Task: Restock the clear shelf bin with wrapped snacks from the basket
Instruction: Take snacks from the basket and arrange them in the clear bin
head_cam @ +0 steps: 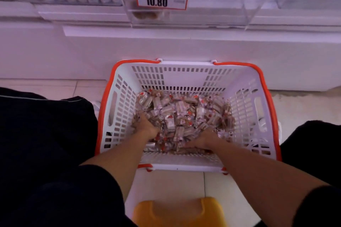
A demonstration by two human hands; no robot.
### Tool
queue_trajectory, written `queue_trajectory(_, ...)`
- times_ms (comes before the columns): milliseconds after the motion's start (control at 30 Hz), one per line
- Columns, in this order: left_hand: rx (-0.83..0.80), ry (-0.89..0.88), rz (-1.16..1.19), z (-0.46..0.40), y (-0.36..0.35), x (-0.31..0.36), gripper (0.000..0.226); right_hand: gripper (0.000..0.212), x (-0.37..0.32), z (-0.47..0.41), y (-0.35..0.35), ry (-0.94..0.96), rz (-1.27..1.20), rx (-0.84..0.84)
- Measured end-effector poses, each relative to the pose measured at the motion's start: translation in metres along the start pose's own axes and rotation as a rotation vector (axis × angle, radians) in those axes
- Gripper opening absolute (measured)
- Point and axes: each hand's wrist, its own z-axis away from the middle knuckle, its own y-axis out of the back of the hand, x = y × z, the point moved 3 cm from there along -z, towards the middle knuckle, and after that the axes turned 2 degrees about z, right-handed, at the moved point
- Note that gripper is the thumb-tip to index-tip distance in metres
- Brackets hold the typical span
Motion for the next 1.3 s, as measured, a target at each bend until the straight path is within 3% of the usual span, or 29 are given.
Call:
queue_trajectory(67, 0.012, -0.059, -0.098, -0.009, 0.000, -0.002, 0.096, 0.165, -0.002, -0.002, -0.001, 0.031, 0.043, 0.117)
queue_trajectory(200, -0.062, -0.156, -0.073, -0.008, -0.011, 0.007, 0.047, 0.093, -0.021, -0.008, 0.003, 0.181, -0.062, 0.180)
queue_trajectory(300, -0.053, -0.134, -0.157, -0.006, -0.020, 0.009, 0.043, 0.061, -0.042, -0.005, -0.001, 0.262, -0.148, 0.140)
queue_trajectory(433, -0.042, -0.135, -0.102, -0.007, -0.022, 0.005, 0.044, 0.007, -0.049, -0.005, -0.011, 0.215, -0.333, 0.152)
queue_trajectory(567, 0.004, -0.191, -0.077, -0.001, -0.009, 0.010, 0.045, 0.012, -0.047, 0.006, -0.011, 0.134, -0.556, -0.010)
queue_trajectory(700, 0.067, -0.204, -0.077, 0.009, -0.001, 0.012, 0.047, 0.038, -0.047, 0.011, 0.000, 0.208, -0.245, -0.035)
queue_trajectory(833, 0.037, -0.201, 0.010, 0.015, -0.001, 0.011, 0.048, 0.014, -0.039, 0.013, -0.001, 0.241, -0.303, -0.052)
queue_trajectory(900, 0.003, -0.172, 0.053, 0.015, 0.000, 0.009, 0.047, 0.013, -0.035, 0.013, 0.000, 0.259, -0.416, -0.030)
queue_trajectory(967, -0.009, -0.155, 0.074, 0.013, 0.003, 0.008, 0.048, 0.016, -0.037, 0.016, 0.000, 0.281, -0.455, -0.119)
queue_trajectory(1067, -0.046, -0.100, 0.159, 0.011, 0.008, 0.005, 0.037, 0.016, -0.046, 0.019, -0.005, 0.392, -0.177, -0.207)
queue_trajectory(1200, -0.139, 0.053, 0.335, 0.011, 0.012, -0.002, 0.047, 0.023, -0.062, 0.015, -0.010, 0.496, 0.203, -0.059)
queue_trajectory(1300, -0.209, 0.091, 0.387, 0.016, 0.015, -0.004, 0.051, 0.027, -0.063, 0.012, -0.011, 0.496, 0.313, 0.024)
